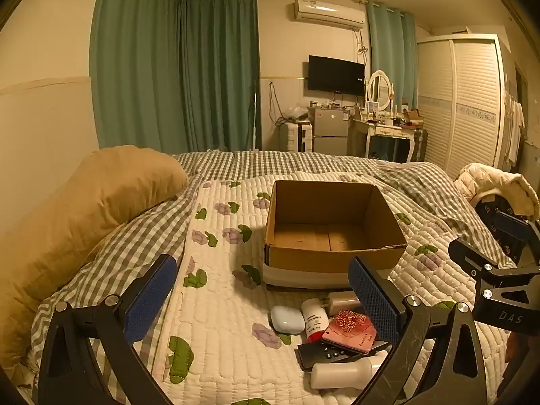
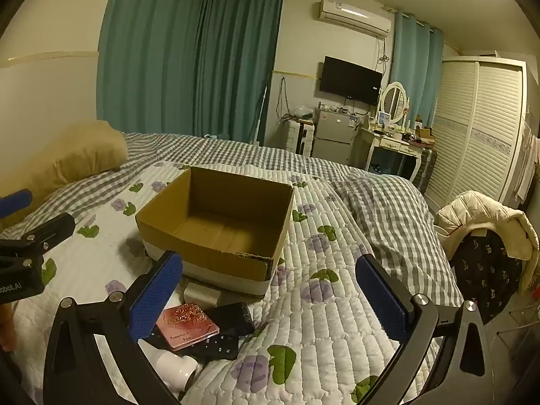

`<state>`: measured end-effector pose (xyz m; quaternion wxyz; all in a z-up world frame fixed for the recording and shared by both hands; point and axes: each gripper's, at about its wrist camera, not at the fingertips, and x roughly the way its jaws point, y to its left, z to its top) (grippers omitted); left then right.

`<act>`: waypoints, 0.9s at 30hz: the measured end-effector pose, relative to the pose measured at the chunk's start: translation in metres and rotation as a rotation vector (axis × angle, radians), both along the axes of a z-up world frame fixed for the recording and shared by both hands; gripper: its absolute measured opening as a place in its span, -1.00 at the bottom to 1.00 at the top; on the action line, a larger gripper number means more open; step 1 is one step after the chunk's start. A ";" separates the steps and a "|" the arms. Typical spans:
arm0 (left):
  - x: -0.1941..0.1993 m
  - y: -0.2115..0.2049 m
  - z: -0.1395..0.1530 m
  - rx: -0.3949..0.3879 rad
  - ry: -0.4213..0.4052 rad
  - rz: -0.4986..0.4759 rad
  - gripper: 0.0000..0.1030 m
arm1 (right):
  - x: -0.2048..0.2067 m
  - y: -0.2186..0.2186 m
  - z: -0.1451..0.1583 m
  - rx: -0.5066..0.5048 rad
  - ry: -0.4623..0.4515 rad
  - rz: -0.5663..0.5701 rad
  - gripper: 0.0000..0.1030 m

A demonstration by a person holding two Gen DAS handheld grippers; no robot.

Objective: Organize rigid objects

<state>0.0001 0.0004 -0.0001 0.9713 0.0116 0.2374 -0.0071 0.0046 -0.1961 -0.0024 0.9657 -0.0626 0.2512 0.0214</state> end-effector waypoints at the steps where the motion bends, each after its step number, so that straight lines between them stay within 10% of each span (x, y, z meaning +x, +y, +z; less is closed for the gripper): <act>1: 0.000 0.000 0.000 0.003 0.000 0.000 1.00 | 0.000 0.000 0.000 0.000 0.001 0.001 1.00; 27: 0.002 0.001 -0.003 0.019 0.006 -0.001 1.00 | 0.000 0.007 -0.009 -0.003 0.020 0.014 1.00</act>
